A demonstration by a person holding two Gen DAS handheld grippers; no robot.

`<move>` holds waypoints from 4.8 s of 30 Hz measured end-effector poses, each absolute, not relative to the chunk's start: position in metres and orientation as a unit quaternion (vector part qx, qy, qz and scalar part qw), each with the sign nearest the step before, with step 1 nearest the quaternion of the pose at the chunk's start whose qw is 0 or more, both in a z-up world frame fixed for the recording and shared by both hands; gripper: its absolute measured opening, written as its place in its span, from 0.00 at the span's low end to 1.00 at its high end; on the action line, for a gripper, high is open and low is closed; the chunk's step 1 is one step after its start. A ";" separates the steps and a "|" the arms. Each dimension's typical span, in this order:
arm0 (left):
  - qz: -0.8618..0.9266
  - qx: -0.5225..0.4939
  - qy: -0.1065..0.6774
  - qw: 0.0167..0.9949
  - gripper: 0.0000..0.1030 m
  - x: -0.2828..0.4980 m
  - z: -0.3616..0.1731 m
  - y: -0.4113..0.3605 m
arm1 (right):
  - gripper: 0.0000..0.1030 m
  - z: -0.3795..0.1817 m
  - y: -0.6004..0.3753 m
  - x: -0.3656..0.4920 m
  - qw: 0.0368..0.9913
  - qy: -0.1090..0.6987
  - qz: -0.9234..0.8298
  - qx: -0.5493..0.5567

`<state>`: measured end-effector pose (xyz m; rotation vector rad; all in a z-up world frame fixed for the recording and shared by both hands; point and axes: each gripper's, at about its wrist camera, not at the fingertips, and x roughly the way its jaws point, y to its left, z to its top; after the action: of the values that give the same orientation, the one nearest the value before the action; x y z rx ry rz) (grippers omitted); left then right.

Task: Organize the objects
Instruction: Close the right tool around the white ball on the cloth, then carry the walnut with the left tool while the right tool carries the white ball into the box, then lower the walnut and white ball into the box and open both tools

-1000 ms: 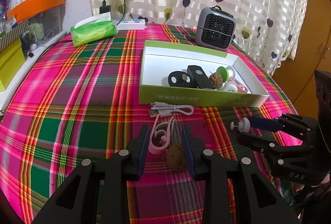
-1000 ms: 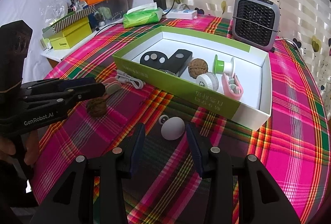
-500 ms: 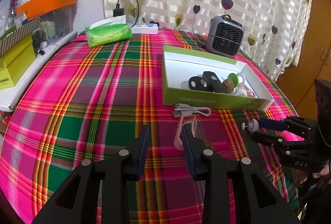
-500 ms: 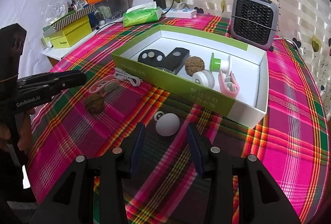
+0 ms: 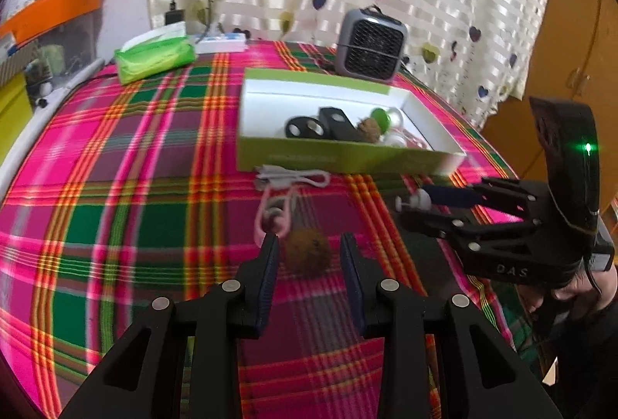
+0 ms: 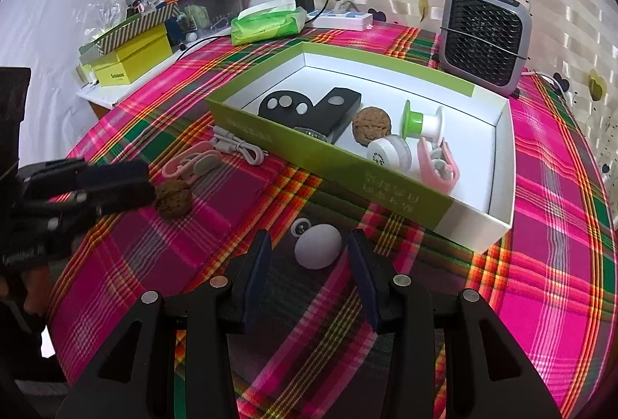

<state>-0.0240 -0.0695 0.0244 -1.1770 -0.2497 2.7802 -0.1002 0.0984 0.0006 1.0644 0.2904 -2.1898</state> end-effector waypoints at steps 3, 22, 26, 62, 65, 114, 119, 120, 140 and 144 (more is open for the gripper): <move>0.912 -0.397 -0.083 0.057 0.30 -0.027 0.020 -0.066 | 0.42 0.000 0.095 -0.101 0.339 0.116 -0.839 0.410; 0.905 -0.418 -0.072 0.036 0.30 -0.041 0.009 -0.055 | 0.26 -0.002 0.093 -0.103 0.334 0.124 -0.838 0.414; 0.905 -0.418 -0.068 0.031 0.27 -0.041 0.009 -0.054 | 0.25 -0.001 0.094 -0.100 0.335 0.125 -0.839 0.411; 0.933 -0.350 -0.061 0.061 0.25 -0.029 0.051 -0.035 | 0.25 0.042 0.099 -0.066 0.332 0.116 -0.871 0.343; 0.934 -0.346 -0.061 0.063 0.25 -0.030 0.054 -0.034 | 0.25 0.045 0.099 -0.066 0.330 0.118 -0.874 0.338; 0.941 -0.332 -0.031 0.058 0.25 -0.086 0.064 -0.030 | 0.25 0.046 0.101 -0.112 0.313 0.113 -0.882 0.333; 0.941 -0.333 -0.029 0.055 0.25 -0.095 0.064 -0.031 | 0.25 0.044 0.100 -0.121 0.307 0.113 -0.883 0.336; 0.941 -0.333 -0.028 0.054 0.25 -0.097 0.064 -0.031 | 0.25 0.044 0.100 -0.123 0.306 0.113 -0.883 0.337; 0.931 -0.362 -0.026 0.045 0.25 -0.126 0.040 -0.039 | 0.25 0.024 0.085 -0.151 0.305 0.113 -0.874 0.361; 0.929 -0.366 -0.025 0.044 0.25 -0.128 0.037 -0.040 | 0.25 0.020 0.084 -0.153 0.304 0.113 -0.873 0.365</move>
<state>-0.1281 -0.0396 0.0372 -1.1186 -0.0768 2.8405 -0.1528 0.0842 0.0201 0.9664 0.3006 -2.3116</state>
